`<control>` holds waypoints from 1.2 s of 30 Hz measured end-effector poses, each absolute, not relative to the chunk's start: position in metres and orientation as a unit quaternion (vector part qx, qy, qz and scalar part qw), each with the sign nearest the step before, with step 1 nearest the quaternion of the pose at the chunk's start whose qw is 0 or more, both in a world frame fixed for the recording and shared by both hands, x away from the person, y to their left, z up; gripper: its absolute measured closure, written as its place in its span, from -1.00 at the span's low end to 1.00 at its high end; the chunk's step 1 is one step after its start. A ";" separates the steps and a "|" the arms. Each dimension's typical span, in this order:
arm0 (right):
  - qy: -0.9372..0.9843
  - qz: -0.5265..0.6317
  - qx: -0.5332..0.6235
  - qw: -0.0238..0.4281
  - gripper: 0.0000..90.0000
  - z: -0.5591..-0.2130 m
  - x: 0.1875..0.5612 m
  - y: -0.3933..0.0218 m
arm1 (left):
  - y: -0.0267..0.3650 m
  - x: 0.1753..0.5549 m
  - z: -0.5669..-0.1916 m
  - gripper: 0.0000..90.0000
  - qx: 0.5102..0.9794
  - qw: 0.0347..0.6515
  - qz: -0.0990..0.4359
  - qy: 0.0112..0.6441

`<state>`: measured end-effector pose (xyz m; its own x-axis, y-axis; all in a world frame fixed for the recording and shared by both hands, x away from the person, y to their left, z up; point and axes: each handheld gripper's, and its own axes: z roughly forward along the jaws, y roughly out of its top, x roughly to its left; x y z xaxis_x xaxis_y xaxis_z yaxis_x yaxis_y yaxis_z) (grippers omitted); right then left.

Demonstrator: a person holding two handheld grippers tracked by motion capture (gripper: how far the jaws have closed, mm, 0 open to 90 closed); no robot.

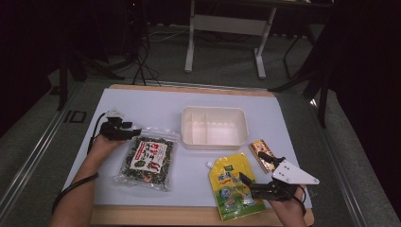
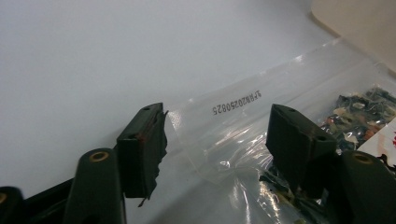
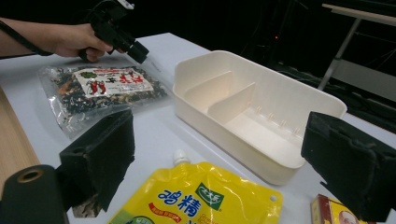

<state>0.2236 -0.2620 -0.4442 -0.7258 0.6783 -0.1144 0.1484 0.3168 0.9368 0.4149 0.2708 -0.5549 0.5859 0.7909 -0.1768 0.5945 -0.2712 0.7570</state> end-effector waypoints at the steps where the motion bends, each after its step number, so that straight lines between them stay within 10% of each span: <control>1: 0.770 0.519 0.268 0.257 -0.79 -0.444 0.223 -0.262 | 0.271 0.415 -0.556 -0.15 0.789 0.413 0.117 0.440; 25: 0.774 0.514 0.268 0.254 -0.79 -0.446 0.225 -0.262 | 0.258 0.418 -0.554 0.96 0.792 0.384 0.121 0.459; 36: 0.771 0.518 0.270 0.254 -0.79 -0.444 0.224 -0.263 | 0.258 0.415 -0.540 1.00 0.794 0.385 0.135 0.451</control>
